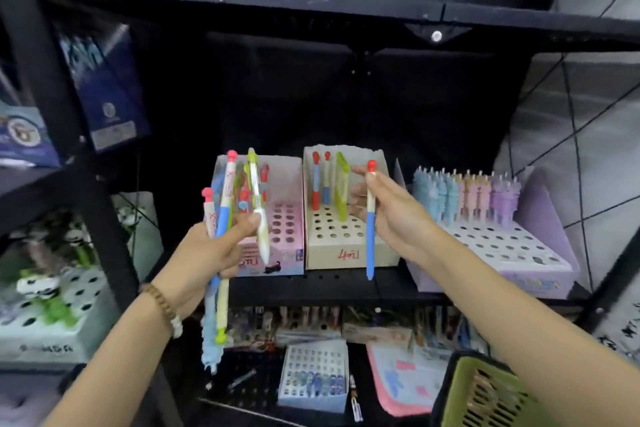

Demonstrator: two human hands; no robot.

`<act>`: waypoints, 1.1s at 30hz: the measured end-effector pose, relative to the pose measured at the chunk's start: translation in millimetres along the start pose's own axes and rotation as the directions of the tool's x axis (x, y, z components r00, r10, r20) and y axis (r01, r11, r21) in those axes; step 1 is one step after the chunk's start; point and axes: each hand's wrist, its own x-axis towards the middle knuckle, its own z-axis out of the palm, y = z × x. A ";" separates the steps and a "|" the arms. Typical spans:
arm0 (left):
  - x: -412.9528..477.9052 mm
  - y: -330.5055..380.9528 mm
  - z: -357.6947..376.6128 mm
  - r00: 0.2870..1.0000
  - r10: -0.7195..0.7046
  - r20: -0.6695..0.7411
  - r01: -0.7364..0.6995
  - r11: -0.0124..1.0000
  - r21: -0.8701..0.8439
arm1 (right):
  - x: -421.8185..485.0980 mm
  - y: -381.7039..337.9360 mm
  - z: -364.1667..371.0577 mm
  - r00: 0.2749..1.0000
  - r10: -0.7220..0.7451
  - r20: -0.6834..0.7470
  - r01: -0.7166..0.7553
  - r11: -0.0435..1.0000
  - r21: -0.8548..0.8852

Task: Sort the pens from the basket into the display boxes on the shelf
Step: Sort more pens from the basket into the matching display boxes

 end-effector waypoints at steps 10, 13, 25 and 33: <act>29.3 5.5 0.2 0.999 0.022 -0.025 -0.023 0.999 -0.047 | 71.2 -22.6 21.5 0.974 -0.222 -0.047 0.193 0.918 -0.346; 36.9 5.6 2.7 1.000 0.013 -0.019 -0.014 0.998 -0.064 | 85.0 -22.3 19.1 0.962 -0.263 -0.069 0.203 0.865 -0.460; 53.3 -0.9 4.9 1.000 0.001 -0.012 -0.003 0.994 -0.108 | 108.3 -29.8 1.3 0.954 -0.299 -0.023 0.221 0.753 -0.619; 56.8 -3.7 9.0 1.000 0.011 0.008 -0.010 0.992 -0.127 | 120.2 -23.5 -4.9 0.952 -0.307 -0.003 0.216 0.675 -0.706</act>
